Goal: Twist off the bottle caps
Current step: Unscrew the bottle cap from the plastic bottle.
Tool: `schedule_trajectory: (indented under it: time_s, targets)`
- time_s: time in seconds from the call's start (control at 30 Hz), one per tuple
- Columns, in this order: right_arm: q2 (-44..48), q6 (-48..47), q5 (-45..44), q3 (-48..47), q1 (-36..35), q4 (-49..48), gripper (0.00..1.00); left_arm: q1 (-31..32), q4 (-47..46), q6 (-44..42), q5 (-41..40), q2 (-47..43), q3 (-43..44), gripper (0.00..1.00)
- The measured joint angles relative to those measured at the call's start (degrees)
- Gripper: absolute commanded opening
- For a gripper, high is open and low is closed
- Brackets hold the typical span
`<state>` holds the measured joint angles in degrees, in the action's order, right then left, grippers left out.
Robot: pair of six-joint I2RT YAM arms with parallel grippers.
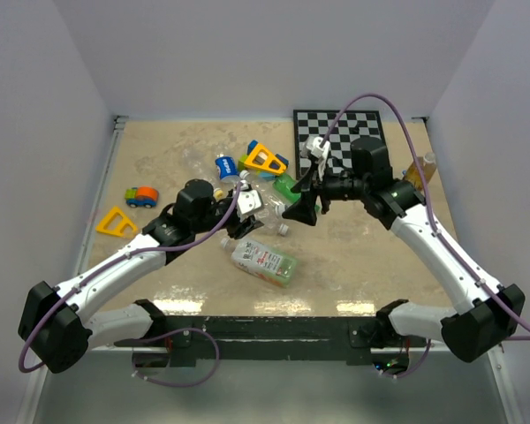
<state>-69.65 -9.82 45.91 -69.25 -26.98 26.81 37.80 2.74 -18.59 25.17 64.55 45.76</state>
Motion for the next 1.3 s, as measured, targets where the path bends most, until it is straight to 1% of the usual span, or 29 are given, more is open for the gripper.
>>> schedule_trajectory:
  time_s: [0.07, 0.3, 0.37, 0.5, 0.53, 0.87, 0.97, 1.03, 1.1, 1.13, 1.23, 1.3]
  targets:
    - [-0.63, 3.34, -0.22, 0.42, 0.00, -1.66, 0.84, 0.00, 0.00, -0.02, -0.02, 0.00, 0.00, 0.00]
    - [-4.35, 8.31, -1.22, 1.18, 0.00, -3.41, 0.79, 0.00, 0.00, -0.02, -0.02, 0.00, 0.00, 0.00]
    - [-5.03, 9.03, -1.51, 1.38, 0.00, -3.48, 0.75, 0.00, 0.00, 0.00, -0.02, 0.00, 0.00, 0.00]
    - [-5.29, 9.79, -1.53, 1.51, 0.00, -3.69, 0.62, 0.00, 0.00, -0.02, -0.04, 0.00, 0.00, 0.00]
    - [-5.29, 9.92, -1.42, 1.51, 0.00, -3.69, 0.60, 0.00, 0.00, -0.02, -0.04, 0.00, 0.00, 0.00]
    - [-6.54, 8.98, -0.39, 1.51, 0.00, -3.08, 0.57, 0.00, 0.02, -0.02, -0.09, 0.00, 0.00, 0.00]
    - [-6.73, 8.41, 0.09, 1.51, 0.00, -2.54, 0.42, 0.00, 0.04, -0.02, -0.09, 0.00, 0.00, 0.00]
    - [-6.82, 8.22, 0.74, 1.51, -0.04, -2.14, 0.25, 0.00, 0.17, -0.02, -0.55, 0.00, 0.00, 0.00]
    - [-6.86, 7.28, 1.55, 1.49, -0.22, -1.57, 0.05, 0.00, 0.46, -0.04, -0.48, -0.02, 0.00, 0.00]
    - [-6.91, 6.73, 1.68, 1.46, -0.22, -1.33, 0.00, 0.00, 0.66, -0.02, -0.46, -0.02, 0.00, 0.00]
    - [-7.69, 4.68, 2.43, 0.61, -0.24, 0.63, 0.00, 0.07, 1.25, -0.04, -0.44, -0.02, 0.00, 0.00]
    - [-8.50, 1.60, 3.19, -0.50, -0.26, 2.34, 0.00, 0.07, 1.38, -0.04, -0.50, -0.02, 0.00, 0.00]
